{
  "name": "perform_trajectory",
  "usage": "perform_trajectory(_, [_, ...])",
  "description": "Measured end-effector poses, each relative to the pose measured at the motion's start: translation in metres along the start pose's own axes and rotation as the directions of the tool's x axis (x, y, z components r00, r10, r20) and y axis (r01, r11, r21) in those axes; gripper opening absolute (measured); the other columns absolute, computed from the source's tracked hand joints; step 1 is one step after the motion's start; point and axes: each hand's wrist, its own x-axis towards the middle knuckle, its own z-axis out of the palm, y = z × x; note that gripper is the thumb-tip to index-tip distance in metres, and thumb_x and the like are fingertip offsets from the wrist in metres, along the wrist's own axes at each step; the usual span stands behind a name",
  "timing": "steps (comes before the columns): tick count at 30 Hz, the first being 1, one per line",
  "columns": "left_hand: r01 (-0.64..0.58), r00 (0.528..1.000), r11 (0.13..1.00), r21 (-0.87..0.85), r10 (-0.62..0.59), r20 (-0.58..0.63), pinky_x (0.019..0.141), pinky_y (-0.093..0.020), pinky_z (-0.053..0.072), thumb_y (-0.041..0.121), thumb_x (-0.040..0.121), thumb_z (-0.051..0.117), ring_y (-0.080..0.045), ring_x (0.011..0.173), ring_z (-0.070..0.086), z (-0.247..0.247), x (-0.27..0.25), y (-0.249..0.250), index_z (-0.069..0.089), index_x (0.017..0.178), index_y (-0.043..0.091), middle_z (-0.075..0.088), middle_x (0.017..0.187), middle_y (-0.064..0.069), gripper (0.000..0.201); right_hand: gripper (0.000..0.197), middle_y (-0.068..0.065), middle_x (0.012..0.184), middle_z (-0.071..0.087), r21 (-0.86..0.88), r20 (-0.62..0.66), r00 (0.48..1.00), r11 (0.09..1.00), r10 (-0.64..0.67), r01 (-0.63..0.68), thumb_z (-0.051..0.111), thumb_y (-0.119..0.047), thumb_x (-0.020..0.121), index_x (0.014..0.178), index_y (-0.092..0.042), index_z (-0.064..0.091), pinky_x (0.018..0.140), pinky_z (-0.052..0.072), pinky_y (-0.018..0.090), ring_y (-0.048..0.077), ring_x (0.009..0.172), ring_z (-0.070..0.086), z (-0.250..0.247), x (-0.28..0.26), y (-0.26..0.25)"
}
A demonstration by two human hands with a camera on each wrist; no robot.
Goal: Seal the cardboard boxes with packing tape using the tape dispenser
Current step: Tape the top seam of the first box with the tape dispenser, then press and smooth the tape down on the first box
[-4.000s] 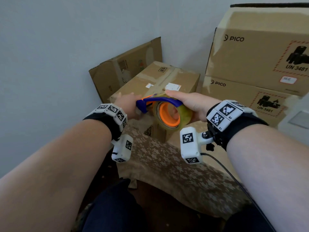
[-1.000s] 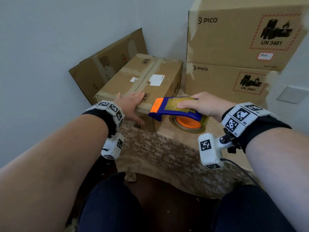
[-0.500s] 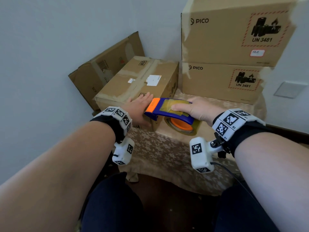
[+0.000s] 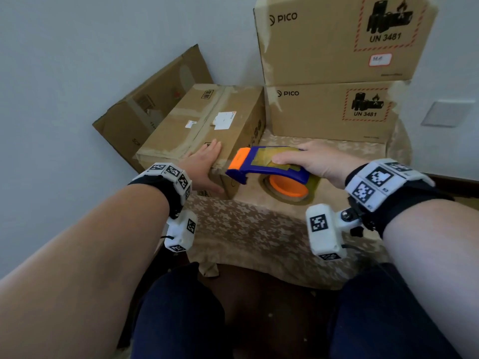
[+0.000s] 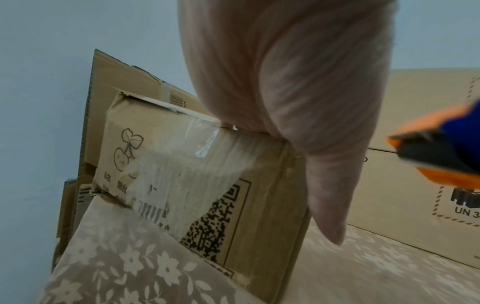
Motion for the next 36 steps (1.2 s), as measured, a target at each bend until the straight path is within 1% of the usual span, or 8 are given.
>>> perform_trajectory(5, [0.004,1.000,1.000,-0.001,-0.004,0.012,0.119,-0.046,0.007,0.056,0.068,0.075,-0.021,0.148,-0.002,-0.001,0.001,0.001,-0.011,0.151,0.013,-0.011,0.160,-0.003,0.127,0.055,0.018,0.087,0.067,-0.052,0.007,1.000,0.998,0.027,-0.027,0.071,-0.050,0.077,0.096,0.002,0.068,0.075,0.047,0.037,0.030,0.077,0.060,-0.008,-0.002,0.011])
perform_trajectory(12, [0.013,0.998,1.000,-0.014,-0.013,0.054,0.118,-0.048,0.004,0.058,0.068,0.075,-0.021,0.147,-0.005,-0.004,0.002,-0.001,-0.014,0.151,0.014,-0.014,0.160,-0.001,0.129,0.042,0.012,0.079,0.059,-0.176,0.045,0.996,0.982,0.081,-0.072,0.065,-0.055,0.080,0.083,-0.014,0.062,0.072,0.039,0.031,0.023,0.075,0.054,0.001,0.009,0.003])
perform_trajectory(16, [0.011,0.991,0.997,-0.074,-0.001,0.135,0.119,-0.049,0.003,0.044,0.075,0.075,-0.021,0.147,-0.009,-0.010,0.004,-0.005,-0.017,0.150,0.015,-0.018,0.159,-0.002,0.122,0.045,0.011,0.077,0.053,-0.240,0.058,0.992,0.966,0.111,-0.094,0.063,-0.058,0.079,0.079,-0.013,0.059,0.069,0.037,0.030,0.022,0.074,0.050,0.011,0.018,-0.001])
perform_trajectory(18, [0.024,0.980,0.989,-0.147,0.006,0.197,0.119,-0.048,0.003,0.038,0.079,0.070,-0.020,0.147,-0.011,-0.016,0.006,-0.006,-0.017,0.150,0.016,-0.020,0.158,-0.003,0.114,0.048,0.011,0.075,0.051,-0.279,0.053,0.990,0.954,0.130,-0.110,0.061,-0.060,0.080,0.075,-0.013,0.056,0.066,0.035,0.031,0.022,0.073,0.048,0.015,0.023,-0.004])
perform_trajectory(24, [0.113,0.970,0.939,-0.325,-0.034,0.241,0.119,-0.046,0.003,0.052,0.091,0.043,-0.023,0.146,-0.012,-0.022,0.008,0.002,-0.010,0.152,0.015,-0.018,0.158,-0.004,0.089,0.051,0.008,0.067,0.047,-0.359,0.057,0.987,0.926,0.150,-0.120,0.058,-0.059,0.083,0.063,-0.014,0.050,0.060,0.033,0.030,0.022,0.064,0.043,0.024,0.034,-0.022])
perform_trajectory(29, [0.140,0.984,0.979,-0.146,-0.120,0.135,0.115,-0.053,0.006,0.050,0.099,0.029,-0.024,0.147,-0.005,-0.010,0.014,0.009,-0.011,0.152,0.021,-0.015,0.160,-0.001,0.073,0.044,0.008,0.078,0.061,-0.275,0.013,0.987,0.949,0.161,-0.151,0.067,-0.058,0.075,0.076,-0.015,0.062,0.083,0.049,0.036,0.025,0.077,0.057,0.028,0.044,-0.037])
perform_trajectory(34, [0.128,0.989,0.987,-0.102,-0.118,0.091,0.115,-0.054,0.005,0.047,0.100,0.023,-0.022,0.148,-0.002,-0.006,0.013,0.010,-0.011,0.152,0.023,-0.013,0.160,0.001,0.066,0.038,0.011,0.110,0.058,-0.412,-0.021,0.982,0.893,0.188,-0.180,0.066,-0.036,0.085,0.115,-0.012,0.062,0.082,0.040,0.034,0.020,0.092,0.045,0.037,0.047,-0.013])
perform_trajectory(36, [0.137,0.989,0.985,-0.101,-0.131,0.067,0.115,-0.056,0.005,0.043,0.100,0.024,-0.022,0.148,-0.001,-0.005,0.013,0.012,-0.009,0.152,0.024,-0.012,0.160,0.002,0.065,0.024,0.009,0.110,0.053,-0.348,-0.038,0.980,0.917,0.194,-0.195,0.062,-0.033,0.090,0.109,-0.019,0.056,0.082,0.038,0.030,0.017,0.094,0.043,0.034,0.049,-0.003])
